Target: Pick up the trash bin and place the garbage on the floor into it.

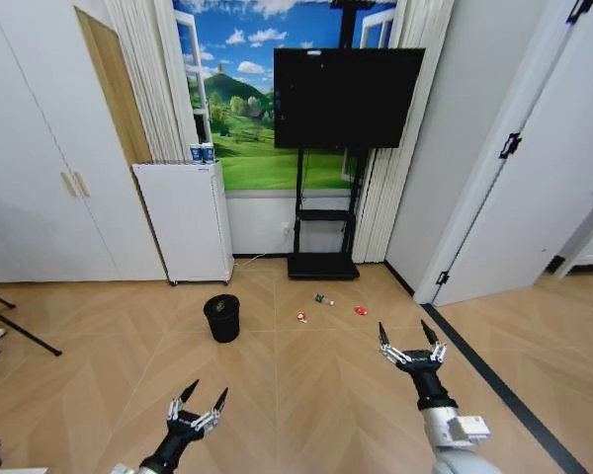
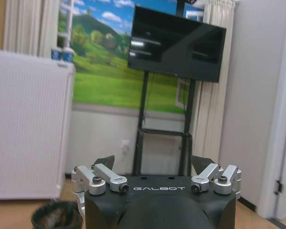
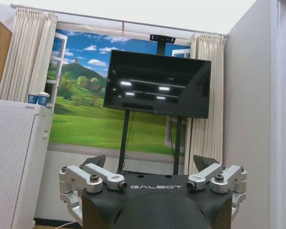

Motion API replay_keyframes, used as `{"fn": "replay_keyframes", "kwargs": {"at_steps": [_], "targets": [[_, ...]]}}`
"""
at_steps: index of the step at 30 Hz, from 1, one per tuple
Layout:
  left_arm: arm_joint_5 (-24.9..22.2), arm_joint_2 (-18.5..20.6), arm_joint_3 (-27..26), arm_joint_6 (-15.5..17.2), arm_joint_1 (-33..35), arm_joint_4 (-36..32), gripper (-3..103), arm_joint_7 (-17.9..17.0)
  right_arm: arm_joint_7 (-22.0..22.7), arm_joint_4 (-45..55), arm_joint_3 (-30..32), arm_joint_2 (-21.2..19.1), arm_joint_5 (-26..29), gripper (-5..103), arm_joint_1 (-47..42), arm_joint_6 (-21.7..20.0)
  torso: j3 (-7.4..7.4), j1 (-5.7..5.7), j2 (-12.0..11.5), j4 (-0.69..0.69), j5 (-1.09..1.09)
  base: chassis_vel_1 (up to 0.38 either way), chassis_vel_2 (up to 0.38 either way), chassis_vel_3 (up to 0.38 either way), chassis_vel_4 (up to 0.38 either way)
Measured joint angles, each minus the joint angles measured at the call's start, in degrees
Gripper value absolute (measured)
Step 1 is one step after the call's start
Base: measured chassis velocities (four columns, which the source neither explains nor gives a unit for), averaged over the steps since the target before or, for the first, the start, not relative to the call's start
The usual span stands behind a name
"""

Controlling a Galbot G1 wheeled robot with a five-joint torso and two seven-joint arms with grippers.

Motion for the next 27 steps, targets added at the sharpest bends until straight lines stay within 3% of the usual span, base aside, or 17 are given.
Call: {"fn": "replay_keyframes", "kwargs": {"at_steps": [11,18,27], "targets": [[1.0,0.7,-2.9,-0.5,-1.2,-5.0,91,-10.5,0.3,-0.2,-1.0,0.5,0.0,100,-1.7,-5.5,0.00,0.00,0.0,0.00,-0.02,0.000,0.000,0.000,0.000],[2.6,0.7,-3.4,0.1,0.1,-8.0,91,-11.7,0.7,-0.6,-1.4,0.6,1.7,100,-1.9,-7.1,-0.01,-0.01,0.0,0.00,-0.01,-0.035,0.021,0.038,-0.021],[3.8,0.5,-3.2,0.1,1.0,-8.2,92,-11.9,0.8,-1.0,-1.6,1.2,1.7,100,-2.1,-6.9,0.00,0.00,0.0,0.00,0.00,-0.166,0.167,0.173,-0.180]]}}
